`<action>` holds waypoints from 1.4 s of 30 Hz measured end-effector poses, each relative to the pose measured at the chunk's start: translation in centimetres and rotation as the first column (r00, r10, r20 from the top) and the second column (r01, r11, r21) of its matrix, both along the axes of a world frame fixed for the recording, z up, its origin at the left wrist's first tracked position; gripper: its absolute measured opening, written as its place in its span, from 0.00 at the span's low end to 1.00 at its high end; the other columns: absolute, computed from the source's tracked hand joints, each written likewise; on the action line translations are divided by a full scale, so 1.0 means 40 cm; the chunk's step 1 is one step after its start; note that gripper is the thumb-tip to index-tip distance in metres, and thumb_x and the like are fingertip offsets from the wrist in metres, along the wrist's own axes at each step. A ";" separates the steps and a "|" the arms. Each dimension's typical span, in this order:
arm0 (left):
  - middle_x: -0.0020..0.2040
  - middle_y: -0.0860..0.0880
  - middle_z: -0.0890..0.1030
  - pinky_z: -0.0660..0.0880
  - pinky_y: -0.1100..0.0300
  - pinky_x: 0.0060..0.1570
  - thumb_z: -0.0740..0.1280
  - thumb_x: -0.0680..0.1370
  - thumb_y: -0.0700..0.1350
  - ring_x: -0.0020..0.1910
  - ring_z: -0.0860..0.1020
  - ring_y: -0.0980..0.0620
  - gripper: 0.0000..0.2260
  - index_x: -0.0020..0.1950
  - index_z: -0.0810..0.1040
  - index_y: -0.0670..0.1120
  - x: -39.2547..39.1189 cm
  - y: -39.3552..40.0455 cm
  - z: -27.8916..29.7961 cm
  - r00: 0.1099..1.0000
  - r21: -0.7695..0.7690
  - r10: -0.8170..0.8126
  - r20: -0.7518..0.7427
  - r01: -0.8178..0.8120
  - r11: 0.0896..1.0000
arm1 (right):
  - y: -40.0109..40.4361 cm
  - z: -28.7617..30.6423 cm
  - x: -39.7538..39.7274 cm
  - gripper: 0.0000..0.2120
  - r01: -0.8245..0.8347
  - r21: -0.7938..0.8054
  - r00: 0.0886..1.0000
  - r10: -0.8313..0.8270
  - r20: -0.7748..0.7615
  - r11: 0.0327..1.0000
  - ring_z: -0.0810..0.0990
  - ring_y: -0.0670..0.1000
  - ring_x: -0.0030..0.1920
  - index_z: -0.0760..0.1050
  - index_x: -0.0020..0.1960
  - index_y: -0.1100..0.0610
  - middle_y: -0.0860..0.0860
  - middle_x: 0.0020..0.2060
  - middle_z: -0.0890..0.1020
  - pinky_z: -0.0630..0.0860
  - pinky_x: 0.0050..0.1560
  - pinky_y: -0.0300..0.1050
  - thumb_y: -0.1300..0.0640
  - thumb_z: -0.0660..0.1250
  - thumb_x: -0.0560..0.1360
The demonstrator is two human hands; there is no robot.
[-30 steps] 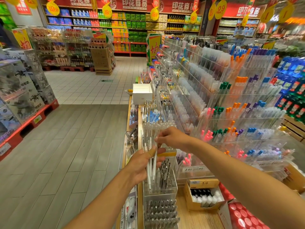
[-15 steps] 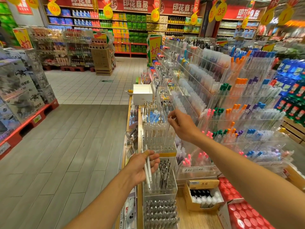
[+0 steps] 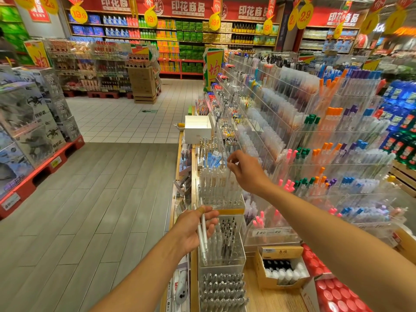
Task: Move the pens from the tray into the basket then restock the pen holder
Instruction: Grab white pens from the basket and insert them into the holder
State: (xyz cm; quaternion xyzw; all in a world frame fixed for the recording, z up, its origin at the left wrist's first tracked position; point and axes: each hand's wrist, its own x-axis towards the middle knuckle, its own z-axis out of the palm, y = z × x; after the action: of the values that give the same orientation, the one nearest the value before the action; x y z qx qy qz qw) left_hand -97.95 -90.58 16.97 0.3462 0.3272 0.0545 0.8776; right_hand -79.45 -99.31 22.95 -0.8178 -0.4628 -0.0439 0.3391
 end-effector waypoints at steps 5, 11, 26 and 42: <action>0.39 0.40 0.84 0.77 0.61 0.24 0.60 0.84 0.41 0.27 0.79 0.50 0.09 0.57 0.75 0.36 -0.004 0.009 -0.003 1.000 0.007 0.023 0.003 -0.023 1.000 | 0.005 -0.026 0.001 0.05 -0.032 -0.170 0.995 0.048 0.090 0.985 0.74 0.52 0.49 0.76 0.54 0.55 0.50 0.47 0.79 0.69 0.46 0.45 0.57 0.65 0.79; 0.40 0.39 0.85 0.77 0.61 0.23 0.61 0.83 0.39 0.26 0.79 0.50 0.07 0.59 0.72 0.37 -0.002 0.010 -0.005 0.999 0.029 0.047 0.009 -0.047 0.998 | 0.009 -0.026 -0.001 0.06 -0.026 -0.261 0.975 0.082 0.208 0.965 0.72 0.52 0.53 0.79 0.53 0.54 0.49 0.49 0.79 0.68 0.52 0.44 0.54 0.67 0.78; 0.41 0.43 0.85 0.78 0.63 0.29 0.64 0.81 0.45 0.30 0.80 0.53 0.11 0.58 0.77 0.38 0.018 -0.005 0.005 0.991 0.185 -0.039 0.130 0.014 0.983 | 0.017 0.011 -0.113 0.08 -0.310 -0.269 0.861 0.149 -0.486 0.912 0.75 0.48 0.38 0.79 0.45 0.57 0.53 0.40 0.81 0.71 0.41 0.42 0.53 0.68 0.77; 0.33 0.46 0.72 0.65 0.61 0.26 0.57 0.85 0.48 0.27 0.66 0.54 0.17 0.40 0.72 0.43 0.013 0.013 -0.023 0.998 0.194 0.055 -0.032 -0.048 0.980 | 0.001 0.051 -0.021 0.04 -0.026 0.068 0.978 0.039 -0.206 0.997 0.72 0.43 0.38 0.71 0.54 0.54 0.45 0.40 0.74 0.67 0.37 0.36 0.55 0.63 0.80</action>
State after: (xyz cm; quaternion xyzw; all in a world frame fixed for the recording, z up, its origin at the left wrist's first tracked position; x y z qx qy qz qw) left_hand -97.43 -90.08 16.04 0.4220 0.3455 0.1021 0.8319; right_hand -80.29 -99.28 25.00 -0.7989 -0.4368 0.0320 0.4122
